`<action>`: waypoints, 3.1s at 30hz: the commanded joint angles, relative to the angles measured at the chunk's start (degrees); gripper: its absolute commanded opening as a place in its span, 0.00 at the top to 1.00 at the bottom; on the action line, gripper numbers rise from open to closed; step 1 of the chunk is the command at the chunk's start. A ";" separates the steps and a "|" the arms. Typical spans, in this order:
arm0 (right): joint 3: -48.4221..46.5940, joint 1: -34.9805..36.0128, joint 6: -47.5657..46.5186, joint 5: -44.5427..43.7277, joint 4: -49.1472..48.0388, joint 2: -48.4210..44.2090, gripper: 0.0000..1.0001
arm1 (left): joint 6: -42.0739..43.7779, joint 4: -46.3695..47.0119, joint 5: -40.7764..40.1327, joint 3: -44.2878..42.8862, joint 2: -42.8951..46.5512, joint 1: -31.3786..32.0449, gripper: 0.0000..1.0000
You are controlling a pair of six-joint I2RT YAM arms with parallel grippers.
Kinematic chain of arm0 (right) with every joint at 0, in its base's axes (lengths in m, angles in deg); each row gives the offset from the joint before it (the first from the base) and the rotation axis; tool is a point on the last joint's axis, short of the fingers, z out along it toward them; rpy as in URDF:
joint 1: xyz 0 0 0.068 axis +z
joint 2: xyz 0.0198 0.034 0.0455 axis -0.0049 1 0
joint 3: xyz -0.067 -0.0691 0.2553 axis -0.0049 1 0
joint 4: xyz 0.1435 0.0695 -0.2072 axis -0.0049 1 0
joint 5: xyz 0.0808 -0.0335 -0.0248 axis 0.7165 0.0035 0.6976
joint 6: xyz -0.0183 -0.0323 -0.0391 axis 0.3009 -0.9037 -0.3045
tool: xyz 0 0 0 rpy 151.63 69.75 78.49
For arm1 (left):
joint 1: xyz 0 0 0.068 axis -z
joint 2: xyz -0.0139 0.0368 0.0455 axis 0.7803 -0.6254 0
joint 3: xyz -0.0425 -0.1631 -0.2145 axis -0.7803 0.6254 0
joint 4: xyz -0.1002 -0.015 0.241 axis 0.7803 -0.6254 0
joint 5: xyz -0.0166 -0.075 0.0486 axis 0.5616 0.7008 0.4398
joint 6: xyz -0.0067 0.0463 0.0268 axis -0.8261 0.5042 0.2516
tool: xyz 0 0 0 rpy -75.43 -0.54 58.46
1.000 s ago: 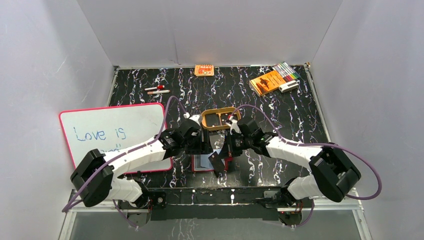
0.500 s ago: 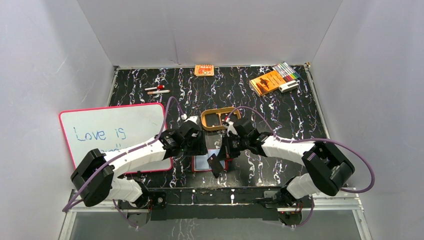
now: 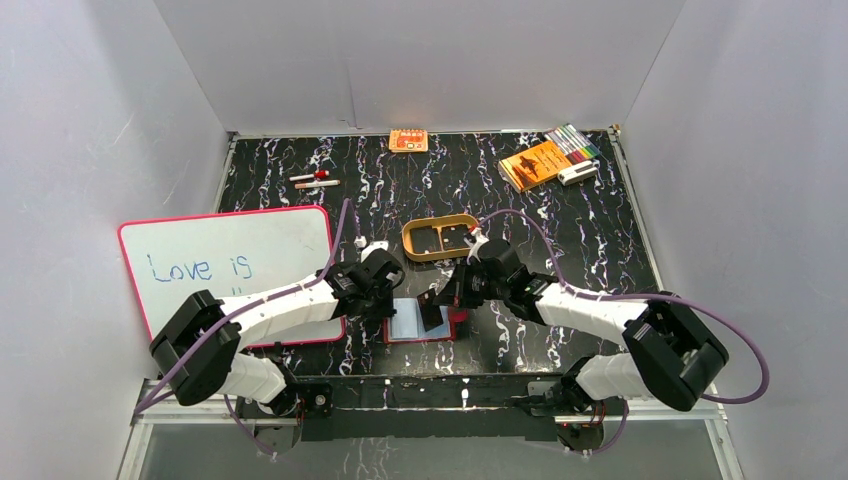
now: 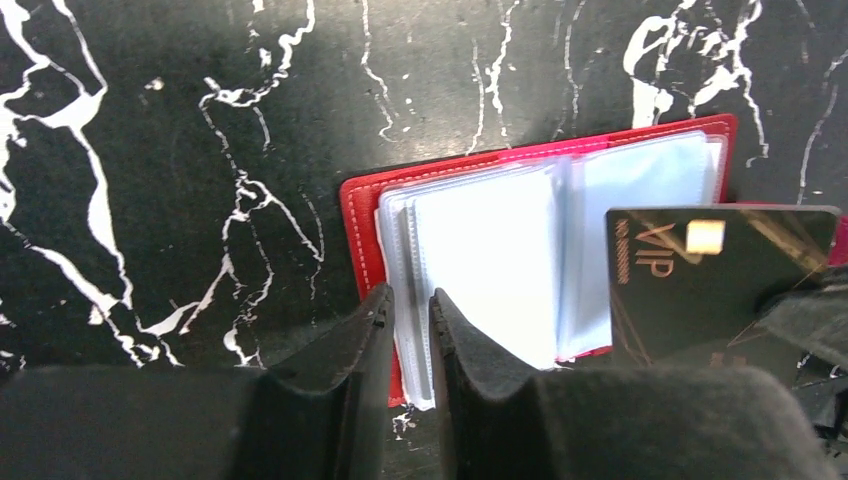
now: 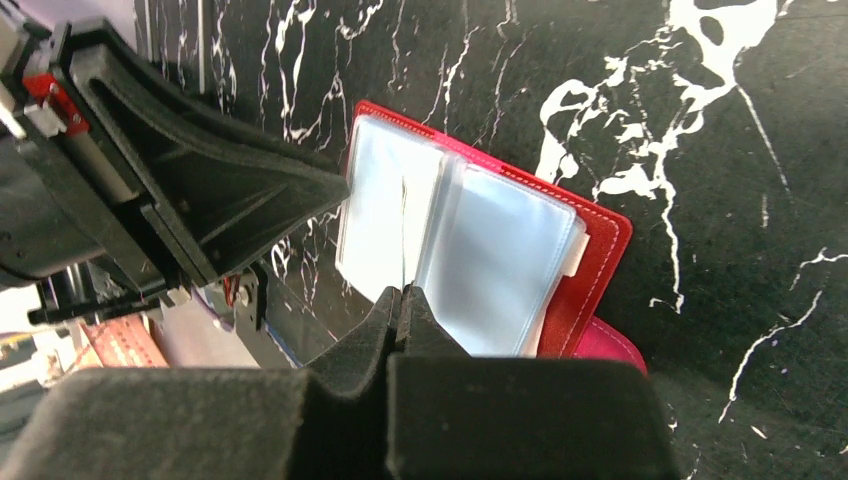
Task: Put the credit cards into the card holder
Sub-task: Turn over the card slot in the card holder, then insert the credit card into the card holder.
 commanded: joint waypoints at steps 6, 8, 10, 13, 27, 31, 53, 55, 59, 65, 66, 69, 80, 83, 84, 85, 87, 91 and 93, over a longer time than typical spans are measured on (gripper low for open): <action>1.27 0.12 6.45 -6.15 -9.59 2.81 1.00 | -1.81 -4.50 -4.34 0.71 1.67 0.12 0.86; 0.97 0.25 7.00 -5.46 -9.92 4.40 1.00 | -2.24 -5.05 -4.66 0.83 1.85 0.12 0.87; 0.89 0.27 7.44 -4.97 -10.00 5.71 1.00 | -2.51 -5.64 -5.01 0.82 1.95 0.12 0.88; 1.56 0.27 8.23 -4.12 -11.45 6.59 1.00 | -3.13 -6.41 -5.30 0.99 2.11 0.16 0.91; 2.32 0.53 8.83 -4.74 -10.86 6.69 1.00 | -4.72 -6.53 -4.55 2.38 0.74 0.16 0.97; 2.74 0.70 9.21 -4.62 -10.34 6.73 1.00 | -5.02 -6.34 -4.20 2.67 0.46 0.12 0.98; 5.78 2.18 13.75 -2.83 -18.63 7.75 1.00 | -5.57 -5.15 -2.59 4.34 1.19 0.12 1.00; 6.16 2.16 14.08 -2.62 -19.45 7.81 1.00 | -5.73 -4.99 -2.51 4.49 1.08 0.16 1.00; 6.46 2.16 14.70 -1.70 -21.01 8.71 1.00 | -5.80 -4.72 -2.28 4.48 0.82 0.12 1.00; 7.86 2.29 16.21 -0.53 -25.34 9.92 1.00 | -5.91 -4.56 -2.16 4.81 0.81 0.12 1.00; 8.11 2.29 16.42 -0.33 -25.95 10.14 1.00 | -5.87 -4.44 -2.15 4.80 0.81 0.12 1.00; 8.50 2.26 16.98 0.15 -27.94 11.01 1.00 | -5.84 -4.34 -2.06 4.82 0.68 0.12 1.00; 8.07 2.54 14.47 -2.86 -24.42 10.50 1.00 | -5.91 -4.20 -1.97 5.09 0.89 0.12 1.00; 6.68 2.50 11.58 -4.05 -20.63 9.67 1.00 | -5.85 -4.13 -1.97 5.14 0.90 0.12 1.00; 6.31 2.55 10.50 -4.02 -20.16 9.60 1.00 | -5.89 -4.17 -2.02 5.09 0.85 0.12 1.00; 5.85 2.52 9.46 -4.01 -19.44 9.59 1.00 | -5.90 -4.18 -2.06 5.07 0.81 0.12 1.00; 4.93 2.61 7.54 -4.25 -17.75 9.55 1.00 | -5.91 -4.19 -2.06 4.98 0.72 0.12 1.00; 4.32 2.52 5.67 -4.20 -16.84 9.18 1.00 | -5.90 -4.27 -2.06 4.95 0.78 0.12 1.00; 4.03 2.55 5.11 -4.39 -16.46 9.07 1.00 | -5.91 -4.28 -2.15 4.98 0.76 0.12 1.00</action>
